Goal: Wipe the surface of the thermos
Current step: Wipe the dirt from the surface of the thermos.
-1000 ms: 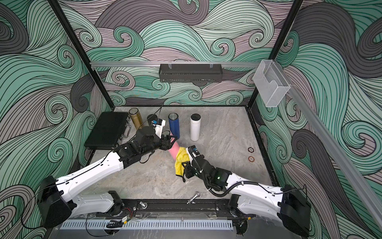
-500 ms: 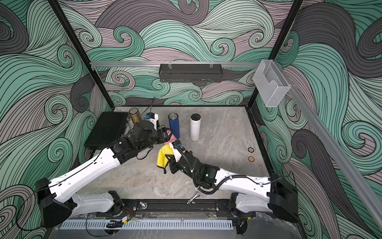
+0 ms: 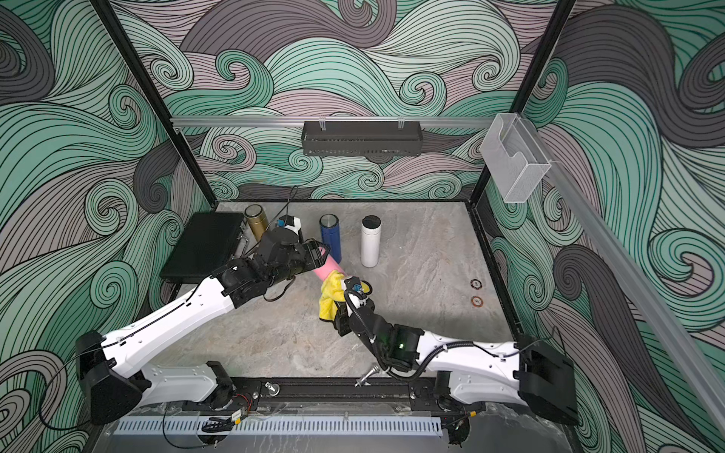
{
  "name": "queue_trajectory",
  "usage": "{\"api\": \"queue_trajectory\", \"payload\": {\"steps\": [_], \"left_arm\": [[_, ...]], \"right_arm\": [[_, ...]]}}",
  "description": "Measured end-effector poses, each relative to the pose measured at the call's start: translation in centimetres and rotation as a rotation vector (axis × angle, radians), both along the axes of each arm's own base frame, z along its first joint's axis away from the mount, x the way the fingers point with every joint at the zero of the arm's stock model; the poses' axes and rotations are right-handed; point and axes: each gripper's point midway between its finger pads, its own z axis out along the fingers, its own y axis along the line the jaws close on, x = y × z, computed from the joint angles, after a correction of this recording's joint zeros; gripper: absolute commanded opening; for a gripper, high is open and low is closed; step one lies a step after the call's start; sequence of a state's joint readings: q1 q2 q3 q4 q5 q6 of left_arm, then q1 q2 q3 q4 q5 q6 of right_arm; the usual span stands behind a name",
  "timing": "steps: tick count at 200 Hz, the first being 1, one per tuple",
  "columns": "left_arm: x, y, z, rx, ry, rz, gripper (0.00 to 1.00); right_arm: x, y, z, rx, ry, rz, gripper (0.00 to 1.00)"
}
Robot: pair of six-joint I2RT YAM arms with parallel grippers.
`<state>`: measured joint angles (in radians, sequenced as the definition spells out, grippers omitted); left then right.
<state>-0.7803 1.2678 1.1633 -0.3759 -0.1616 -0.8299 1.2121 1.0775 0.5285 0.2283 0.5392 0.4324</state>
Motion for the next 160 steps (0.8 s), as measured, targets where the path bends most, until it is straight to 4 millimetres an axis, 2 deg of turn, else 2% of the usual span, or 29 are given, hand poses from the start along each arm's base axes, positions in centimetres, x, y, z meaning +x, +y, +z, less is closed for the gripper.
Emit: {"api": "queue_trajectory", "payload": {"steps": [20, 37, 64, 89, 106, 116, 138, 160], "left_arm": [[-0.3, -0.4, 0.1, 0.053, -0.050, -0.075, 0.00], [-0.9, -0.5, -0.4, 0.111, -0.108, -0.144, 0.00], [-2.4, -0.1, -3.2, 0.250, -0.203, -0.266, 0.00], [-3.8, 0.5, -6.6, 0.351, -0.275, -0.355, 0.00], [-4.3, 0.7, -8.1, 0.404, -0.320, -0.402, 0.00], [-4.3, 0.7, -8.3, 0.421, -0.340, -0.417, 0.00], [-4.1, 0.1, -7.2, 0.428, -0.418, -0.441, 0.00], [-4.0, -0.5, -6.1, 0.427, -0.477, -0.457, 0.00]], "right_arm": [[0.0, -1.9, 1.3, 0.003, 0.003, -0.033, 0.00], [0.5, -4.0, 3.6, 0.023, 0.013, -0.079, 0.00], [2.0, -7.1, 8.6, 0.093, 0.023, -0.152, 0.00], [3.3, -8.6, 11.4, 0.117, 0.060, -0.177, 0.00], [4.2, -8.6, 11.7, 0.102, 0.105, -0.167, 0.00], [4.8, -8.1, 11.5, 0.092, 0.136, -0.146, 0.00], [6.0, -6.4, 10.1, 0.068, 0.222, -0.089, 0.00], [7.0, -3.9, 8.8, 0.062, 0.309, -0.004, 0.00]]}}
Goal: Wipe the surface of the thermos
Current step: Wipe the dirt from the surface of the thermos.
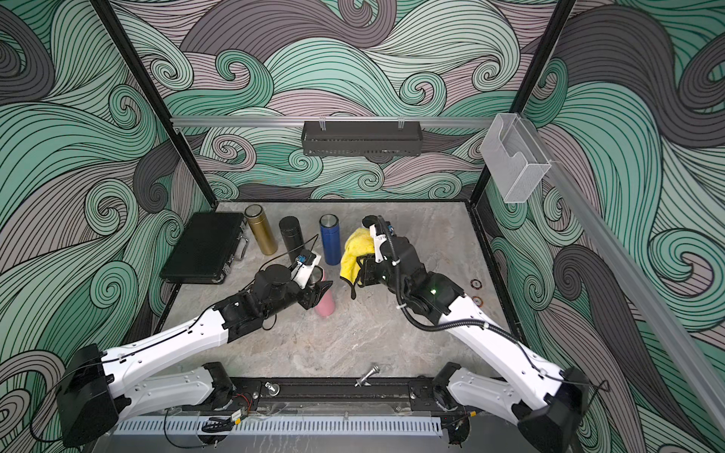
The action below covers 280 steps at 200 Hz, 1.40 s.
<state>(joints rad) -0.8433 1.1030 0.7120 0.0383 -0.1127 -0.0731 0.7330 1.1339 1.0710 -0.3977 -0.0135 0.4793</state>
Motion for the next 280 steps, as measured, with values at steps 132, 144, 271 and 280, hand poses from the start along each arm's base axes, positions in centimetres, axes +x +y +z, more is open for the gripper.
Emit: {"api": "queue_trajectory", "payload": {"steps": [132, 144, 271, 280], "left_arm": [[0.8, -1.0, -0.8, 0.035, -0.019, -0.015, 0.00], [0.8, -1.0, -0.9, 0.042, -0.019, -0.011, 0.00], [1.5, -1.2, -0.3, 0.006, -0.034, 0.022, 0.00], [1.7, -1.0, -0.3, 0.002, -0.031, 0.032, 0.00]], "right_arm": [[-0.3, 9.5, -0.2, 0.207, 0.094, 0.296, 0.00], [-0.5, 9.4, -0.5, 0.228, 0.097, 0.295, 0.00], [-0.9, 9.6, 0.2, 0.250, 0.104, 0.335, 0.00], [-0.5, 9.8, 0.2, 0.248, 0.104, 0.336, 0.00]]}}
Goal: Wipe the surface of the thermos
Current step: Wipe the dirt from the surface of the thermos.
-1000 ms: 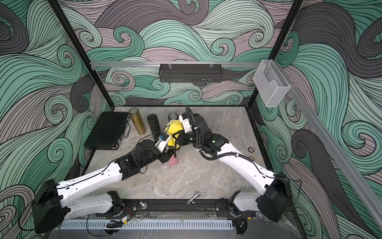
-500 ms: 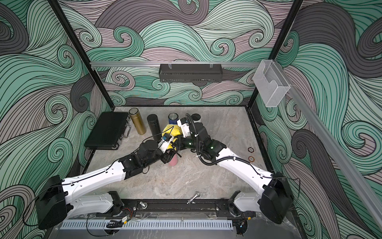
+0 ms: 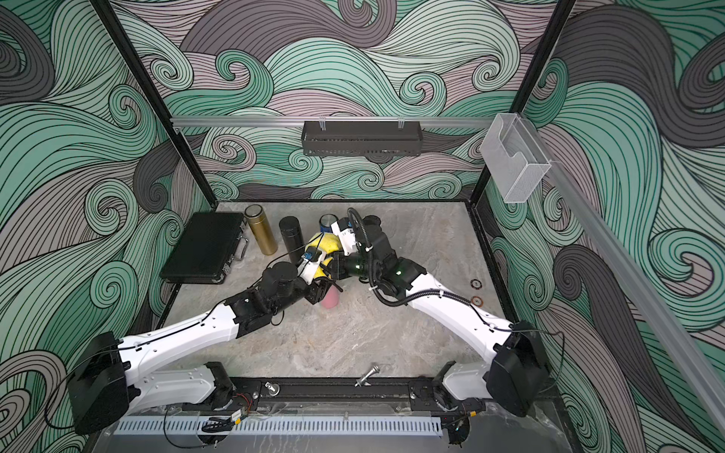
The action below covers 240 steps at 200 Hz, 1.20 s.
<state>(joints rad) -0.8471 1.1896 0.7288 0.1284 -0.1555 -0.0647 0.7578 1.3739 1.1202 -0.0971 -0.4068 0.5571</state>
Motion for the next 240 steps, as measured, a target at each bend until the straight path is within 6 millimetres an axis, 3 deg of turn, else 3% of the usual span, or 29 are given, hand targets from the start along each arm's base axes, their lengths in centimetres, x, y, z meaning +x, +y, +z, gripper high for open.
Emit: {"api": "queue_trajectory", "payload": {"steps": [100, 139, 176, 221, 240], "left_arm": [[-0.5, -0.2, -0.5, 0.012, 0.021, -0.023, 0.00], [-0.5, -0.2, -0.7, 0.017, 0.023, -0.027, 0.00], [-0.3, -0.2, -1.7, 0.039, 0.041, -0.018, 0.00], [-0.2, -0.2, -1.7, 0.056, 0.032, -0.025, 0.00], [0.4, 0.2, -1.8, 0.061, 0.032, -0.003, 0.00]], "right_arm": [[0.5, -1.1, -0.8, -0.100, -0.050, -0.060, 0.00], [2.0, 0.2, -0.6, -0.123, -0.065, -0.056, 0.00], [2.8, 0.7, -2.0, -0.156, -0.061, -0.059, 0.00], [1.0, -1.5, -2.1, -0.161, -0.082, -0.096, 0.00], [-1.4, -2.5, -2.2, -0.159, -0.077, -0.071, 0.00]]}}
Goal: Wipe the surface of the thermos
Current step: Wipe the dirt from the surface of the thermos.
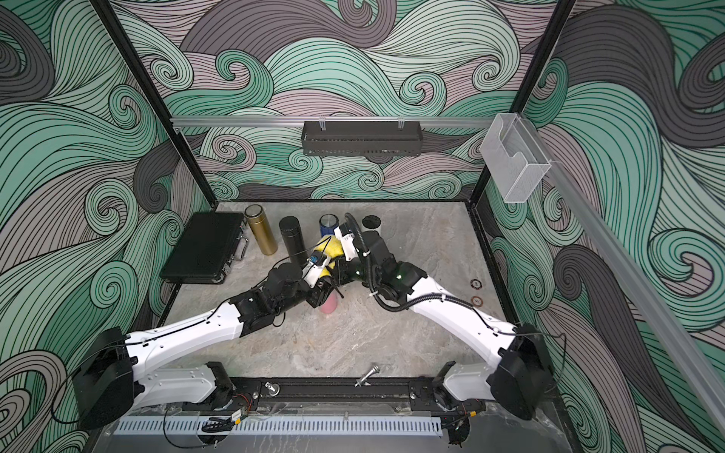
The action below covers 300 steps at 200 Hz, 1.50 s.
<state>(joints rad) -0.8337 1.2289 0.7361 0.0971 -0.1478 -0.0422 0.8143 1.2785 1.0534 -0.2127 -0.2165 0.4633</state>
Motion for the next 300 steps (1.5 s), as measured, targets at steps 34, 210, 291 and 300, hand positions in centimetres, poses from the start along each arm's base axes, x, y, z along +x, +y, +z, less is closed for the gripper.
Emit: {"api": "queue_trajectory", "payload": {"steps": [34, 210, 291, 300], "left_arm": [[0.4, 0.2, 0.4, -0.005, -0.001, 0.015, 0.00], [-0.5, 6.3, 15.8, -0.646, 0.277, 0.505, 0.00], [0.1, 7.5, 15.5, -0.691, 0.247, 0.569, 0.00], [0.2, 7.6, 15.8, -0.707, 0.238, 0.569, 0.00]], "right_arm": [[-2.2, -2.5, 0.2, -0.002, -0.008, -0.022, 0.00], [-3.0, -5.0, -6.9, 0.060, -0.116, -0.108, 0.00], [-2.3, -3.7, -5.7, 0.092, -0.157, -0.069, 0.00], [-2.7, -4.2, -5.2, 0.103, -0.167, -0.073, 0.00]]}}
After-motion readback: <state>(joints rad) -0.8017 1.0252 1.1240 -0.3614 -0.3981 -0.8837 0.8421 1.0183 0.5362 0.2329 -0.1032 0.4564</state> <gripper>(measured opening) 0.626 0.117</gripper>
